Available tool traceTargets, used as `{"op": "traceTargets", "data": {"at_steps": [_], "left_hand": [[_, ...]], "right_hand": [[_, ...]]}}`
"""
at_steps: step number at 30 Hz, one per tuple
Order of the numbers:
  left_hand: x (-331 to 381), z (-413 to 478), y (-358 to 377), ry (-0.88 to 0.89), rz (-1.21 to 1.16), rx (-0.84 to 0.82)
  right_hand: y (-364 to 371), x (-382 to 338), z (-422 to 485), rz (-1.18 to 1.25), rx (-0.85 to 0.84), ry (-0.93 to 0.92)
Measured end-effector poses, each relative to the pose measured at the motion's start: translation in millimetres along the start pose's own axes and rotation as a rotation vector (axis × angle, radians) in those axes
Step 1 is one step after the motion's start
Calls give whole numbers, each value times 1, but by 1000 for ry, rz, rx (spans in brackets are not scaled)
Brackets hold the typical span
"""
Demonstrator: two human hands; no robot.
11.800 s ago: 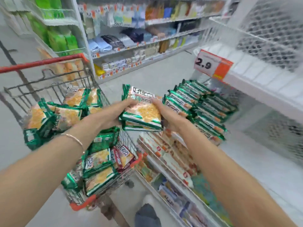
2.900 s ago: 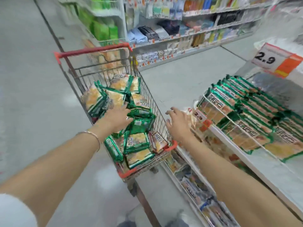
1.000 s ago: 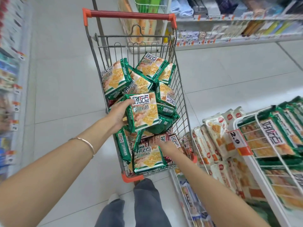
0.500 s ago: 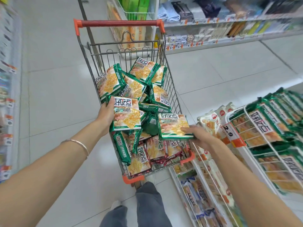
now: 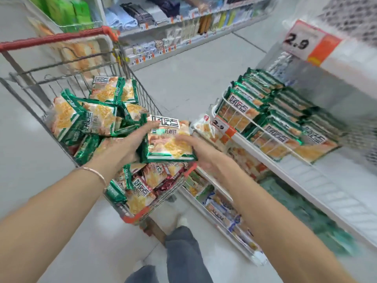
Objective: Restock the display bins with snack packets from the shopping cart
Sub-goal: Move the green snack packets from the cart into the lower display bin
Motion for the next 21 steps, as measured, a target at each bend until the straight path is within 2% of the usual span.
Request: {"op": "traceTargets", "data": {"at_steps": [8,13,16,21], "left_hand": [[63,5,180,191,295,-223],[95,13,320,341,729,-260],[99,16,407,394,829,-375],[88,55,487,553,956,-360]], "right_hand": [[-136,-1,-107,136,273,-179],[-245,6,-209,160,498,-352],[-305,25,-259,85,656,-407],[-378,66,-282,-128,933,-385]]}}
Point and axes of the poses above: each hand's wrist, its own z-axis towards the middle knuckle, its own y-axis out of the palm, x = y × z, the point moved 6 cm from there along z, towards the middle knuckle, and after that the axes turned 4 degrees about -x, right-handed, at the moved point
